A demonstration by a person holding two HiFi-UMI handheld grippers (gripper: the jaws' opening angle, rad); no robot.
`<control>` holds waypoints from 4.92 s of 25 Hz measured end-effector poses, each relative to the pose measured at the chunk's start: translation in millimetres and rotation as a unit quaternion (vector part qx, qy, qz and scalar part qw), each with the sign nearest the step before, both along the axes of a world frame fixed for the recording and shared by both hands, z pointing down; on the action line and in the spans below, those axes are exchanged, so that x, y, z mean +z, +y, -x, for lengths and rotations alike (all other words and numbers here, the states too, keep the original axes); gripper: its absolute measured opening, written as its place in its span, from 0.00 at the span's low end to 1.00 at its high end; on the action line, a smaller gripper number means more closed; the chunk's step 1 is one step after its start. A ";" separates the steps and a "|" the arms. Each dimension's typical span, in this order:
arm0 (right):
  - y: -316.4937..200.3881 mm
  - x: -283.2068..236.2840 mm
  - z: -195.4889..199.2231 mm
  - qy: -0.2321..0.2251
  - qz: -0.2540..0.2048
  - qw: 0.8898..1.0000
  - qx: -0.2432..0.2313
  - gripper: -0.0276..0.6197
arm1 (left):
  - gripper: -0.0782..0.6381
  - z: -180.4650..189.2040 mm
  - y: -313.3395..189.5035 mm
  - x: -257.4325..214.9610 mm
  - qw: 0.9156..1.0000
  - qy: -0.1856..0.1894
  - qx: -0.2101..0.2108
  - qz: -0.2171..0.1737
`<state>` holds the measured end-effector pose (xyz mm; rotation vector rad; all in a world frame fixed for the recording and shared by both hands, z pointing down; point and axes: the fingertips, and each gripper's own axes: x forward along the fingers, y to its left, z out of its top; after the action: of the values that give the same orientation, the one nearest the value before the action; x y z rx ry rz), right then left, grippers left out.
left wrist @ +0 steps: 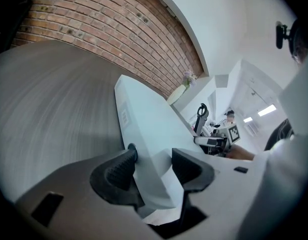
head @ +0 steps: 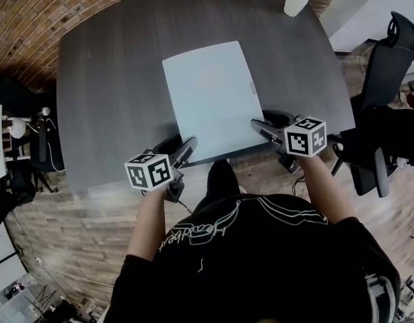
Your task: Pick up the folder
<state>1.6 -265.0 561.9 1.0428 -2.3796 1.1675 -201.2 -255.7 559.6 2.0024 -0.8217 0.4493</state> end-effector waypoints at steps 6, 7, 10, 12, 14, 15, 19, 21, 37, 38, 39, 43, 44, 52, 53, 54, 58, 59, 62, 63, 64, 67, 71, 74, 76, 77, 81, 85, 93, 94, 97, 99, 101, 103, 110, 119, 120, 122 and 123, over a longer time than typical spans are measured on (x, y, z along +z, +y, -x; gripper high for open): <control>24.1 0.7 -6.4 -0.007 -0.006 1.000 0.003 0.36 | 0.43 -5.8 24.9 0.2 1.000 0.002 -0.005 -0.002; 27.9 0.7 -6.8 -0.008 -0.008 1.000 0.003 0.36 | 0.43 -6.4 29.0 0.1 1.000 0.004 -0.007 -0.002; 39.8 1.6 -6.5 -0.008 -0.010 1.000 0.001 0.36 | 0.43 -6.4 42.6 0.9 1.000 0.005 -0.011 -0.003; 50.4 3.4 -6.5 -0.010 -0.007 1.000 -0.001 0.36 | 0.43 -6.3 53.9 2.2 1.000 0.003 -0.011 -0.002; 60.6 4.0 -6.7 -0.012 -0.004 1.000 -0.003 0.36 | 0.43 -6.9 64.4 2.1 1.000 0.003 -0.011 0.000; 64.7 3.6 -6.9 -0.012 -0.003 1.000 -0.003 0.36 | 0.43 -7.0 68.7 1.6 1.000 0.002 -0.010 0.000; 77.4 0.6 -6.1 -0.012 0.001 1.000 0.001 0.36 | 0.43 -5.3 82.7 -1.1 1.000 0.003 -0.017 -0.001; 85.3 -1.0 -5.7 -0.013 0.005 1.000 0.003 0.35 | 0.43 -5.0 90.0 -2.9 1.000 0.004 -0.019 -0.001; 134.0 -2.2 -20.3 -0.022 0.008 1.000 0.001 0.35 | 0.43 -18.7 138.2 -5.1 1.000 0.006 -0.024 -0.001; 136.5 -2.2 -20.9 -0.022 0.008 1.000 0.000 0.35 | 0.43 -19.3 140.5 -5.2 1.000 0.006 -0.026 -0.001; 138.5 -2.3 -21.2 -0.021 0.008 1.000 -0.002 0.35 | 0.43 -19.7 142.4 -5.4 1.000 0.006 -0.026 -0.001; 143.7 -2.7 -21.6 -0.019 0.008 1.000 -0.006 0.35 | 0.43 -20.0 146.8 -5.7 1.000 0.004 -0.028 -0.003; 144.7 -2.7 -21.4 -0.019 0.008 1.000 -0.007 0.34 | 0.43 -19.8 147.3 -5.6 1.000 0.004 -0.027 -0.003; 151.7 -4.5 -20.4 -0.034 0.005 0.999 -0.023 0.35 | 0.43 -17.7 148.4 -7.6 0.999 0.020 -0.033 -0.010; 152.2 -5.1 -20.6 -0.042 0.007 0.999 -0.023 0.35 | 0.43 -17.9 148.3 -7.7 0.999 0.022 -0.033 -0.014; 152.7 -6.1 -20.5 -0.052 0.009 0.998 -0.023 0.35 | 0.43 -18.1 148.4 -8.0 0.999 0.025 -0.033 -0.018; 156.7 -9.3 -18.6 -0.092 0.017 0.995 -0.030 0.40 | 0.53 -23.6 158.4 -6.4 0.999 0.045 -0.005 -0.016; 158.7 -8.3 -18.5 -0.097 0.017 0.995 -0.035 0.42 | 0.55 -26.3 163.0 -4.9 0.999 0.050 0.008 -0.013; 166.4 -2.6 -18.7 -0.112 0.021 0.992 -0.051 0.43 | 0.59 -29.5 173.2 2.2 0.998 0.061 0.027 -0.005; 169.1 0.0 -19.4 -0.116 0.024 0.992 -0.054 0.44 | 0.60 -29.4 175.1 4.1 0.997 0.067 0.027 -0.001; 171.3 3.0 -20.6 -0.118 0.026 0.991 -0.054 0.45 | 0.60 -29.3 176.6 5.5 0.997 0.074 0.026 0.004; 175.4 11.1 -24.0 -0.126 0.036 0.990 -0.051 0.47 | 0.61 -30.4 178.8 8.6 0.995 0.091 0.027 0.015; 176.8 17.8 -25.2 -0.159 0.055 0.984 -0.051 0.47 | 0.62 -33.5 179.4 15.7 0.994 0.105 0.033 0.026; 178.9 23.2 -22.6 -0.187 0.079 0.978 -0.054 0.47 | 0.62 -35.4 181.5 20.5 0.992 0.118 0.040 0.036; 181.4 26.9 -20.0 -0.203 0.098 0.973 -0.056 0.47 | 0.62 -37.0 183.6 23.3 0.990 0.125 0.047 0.044; 182.9 28.6 -20.1 -0.204 0.102 0.972 -0.059 0.47 | 0.62 -38.8 184.6 25.1 0.990 0.126 0.051 0.045; 185.1 31.4 -20.0 -0.190 0.099 0.975 -0.064 0.47 | 0.62 -41.2 184.2 29.2 0.991 0.117 0.053 0.039; 186.4 31.7 -19.7 -0.173 0.093 0.978 -0.074 0.47 | 0.62 -41.1 184.9 30.6 0.993 0.104 0.051 0.033; 182.7 22.0 -22.2 -0.157 0.064 0.983 -0.070 0.47 | 0.62 -43.9 184.4 22.2 0.994 0.092 0.043 0.033; 183.0 19.1 -22.3 -0.154 0.059 0.984 -0.073 0.47 | 0.62 -44.2 183.9 18.4 0.995 0.089 0.044 0.027; 185.4 6.0 -22.6 -0.149 0.036 0.985 -0.085 0.47 | 0.62 -45.0 184.7 3.2 0.996 0.080 0.049 0.004; 188.5 -5.7 -25.0 -0.147 0.018 0.985 -0.090 0.47 | 0.62 -47.3 188.0 -9.9 0.996 0.077 0.051 -0.013; 191.9 -19.5 -25.7 -0.145 -0.001 0.985 -0.095 0.47 | 0.62 -48.2 192.0 -24.4 0.995 0.074 0.051 -0.033; 195.2 -35.0 -25.6 -0.139 -0.021 0.985 -0.103 0.47 | 0.62 -48.5 196.4 -39.6 0.995 0.072 0.049 -0.052; 205.0 -105.5 -26.8 -0.136 -0.099 0.980 -0.108 0.47 | 0.62 -49.7 207.8 -107.4 0.989 0.083 0.037 -0.120; 225.1 -166.7 -29.9 -0.114 -0.168 0.972 -0.121 0.47 | 0.62 -55.5 223.5 -179.9 0.972 0.072 0.042 -0.220; 226.0 -169.9 -31.8 -0.115 -0.170 0.971 -0.121 0.47 | 0.62 -57.5 223.8 -185.7 0.970 0.075 0.039 -0.229; 227.6 -174.1 -34.1 -0.119 -0.171 0.971 -0.120 0.47 | 0.62 -60.1 224.7 -195.2 0.966 0.077 0.034 -0.243; 228.0 -175.6 -34.1 -0.119 -0.172 0.970 -0.120 0.47 | 0.62 -60.6 224.8 -198.4 0.965 0.075 0.033 -0.248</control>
<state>35.8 -37.0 386.3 0.7063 -2.8767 0.8541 -140.6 -30.9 361.2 2.4953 -0.8307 0.1283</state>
